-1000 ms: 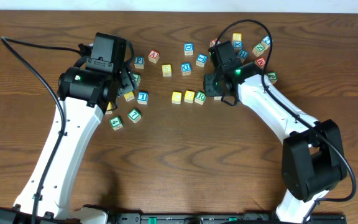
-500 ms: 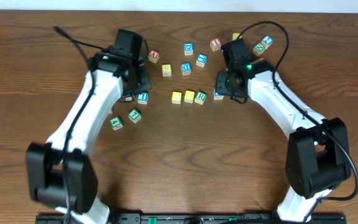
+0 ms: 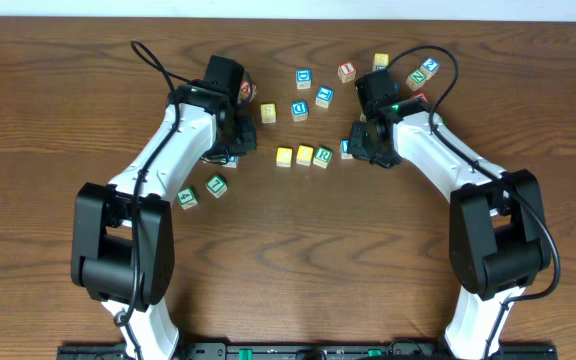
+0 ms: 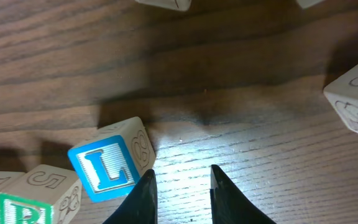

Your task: Spell out CORL

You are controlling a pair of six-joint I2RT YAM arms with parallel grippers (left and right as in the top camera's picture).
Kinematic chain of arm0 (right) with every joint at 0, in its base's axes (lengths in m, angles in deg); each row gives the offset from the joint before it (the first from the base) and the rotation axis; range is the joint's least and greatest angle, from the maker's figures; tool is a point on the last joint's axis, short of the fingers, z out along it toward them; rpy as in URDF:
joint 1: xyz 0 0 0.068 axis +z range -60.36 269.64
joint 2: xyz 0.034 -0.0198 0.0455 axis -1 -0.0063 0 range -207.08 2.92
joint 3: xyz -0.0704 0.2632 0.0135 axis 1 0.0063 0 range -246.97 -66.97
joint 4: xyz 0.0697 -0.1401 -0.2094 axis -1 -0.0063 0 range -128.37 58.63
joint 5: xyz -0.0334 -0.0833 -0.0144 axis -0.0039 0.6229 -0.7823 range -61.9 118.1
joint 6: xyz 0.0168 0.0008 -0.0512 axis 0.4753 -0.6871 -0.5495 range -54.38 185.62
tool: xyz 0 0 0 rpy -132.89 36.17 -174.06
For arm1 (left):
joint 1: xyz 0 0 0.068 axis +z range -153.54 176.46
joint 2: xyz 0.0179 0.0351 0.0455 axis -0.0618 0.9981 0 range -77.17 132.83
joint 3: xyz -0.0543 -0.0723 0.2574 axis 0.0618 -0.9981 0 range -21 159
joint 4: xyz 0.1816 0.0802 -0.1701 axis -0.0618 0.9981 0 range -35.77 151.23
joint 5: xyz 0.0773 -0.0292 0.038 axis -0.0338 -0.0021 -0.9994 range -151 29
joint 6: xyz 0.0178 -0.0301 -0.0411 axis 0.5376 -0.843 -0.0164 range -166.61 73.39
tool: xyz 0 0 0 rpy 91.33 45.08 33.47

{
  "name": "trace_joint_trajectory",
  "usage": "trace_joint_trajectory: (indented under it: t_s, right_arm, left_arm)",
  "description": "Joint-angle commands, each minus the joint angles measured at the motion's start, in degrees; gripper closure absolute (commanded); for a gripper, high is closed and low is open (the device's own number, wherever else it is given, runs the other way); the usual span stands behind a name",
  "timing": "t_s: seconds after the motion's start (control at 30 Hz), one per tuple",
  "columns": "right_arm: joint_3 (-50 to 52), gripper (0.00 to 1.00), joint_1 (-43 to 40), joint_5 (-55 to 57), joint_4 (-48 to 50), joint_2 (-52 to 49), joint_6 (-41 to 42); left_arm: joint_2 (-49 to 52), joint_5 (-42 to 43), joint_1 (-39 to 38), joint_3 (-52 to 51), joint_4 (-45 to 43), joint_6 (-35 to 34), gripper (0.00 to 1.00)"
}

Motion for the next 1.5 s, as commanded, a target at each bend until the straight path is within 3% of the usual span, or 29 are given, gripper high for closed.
trace_joint_trajectory:
  t_s: [0.0,0.37,0.93,1.1,1.47]
  right_arm:
    - [0.6,0.77,-0.2,0.5,0.2,-1.0,1.1]
    - [0.4,0.74,-0.8,0.2,1.0,0.7,0.9]
    - [0.7,0.72,-2.1,0.1,1.4,-0.6,0.9]
    - [0.7,0.72,-2.2,-0.2,1.1,-0.6,0.9]
    - [0.7,0.71,-2.2,-0.4,1.0,-0.6,0.9]
  left_arm:
    - [0.9,0.7,-0.5,-0.2,-0.2,1.2,0.92]
    - [0.9,0.7,-0.5,-0.4,-0.5,1.1,0.93]
    - [0.9,0.7,-4.3,-3.4,-8.8,0.7,0.93]
    - [0.9,-2.6,-5.4,-6.3,-11.2,-1.2,0.92]
    - [5.8,0.3,-6.3,-7.1,-15.4,-2.5,0.93]
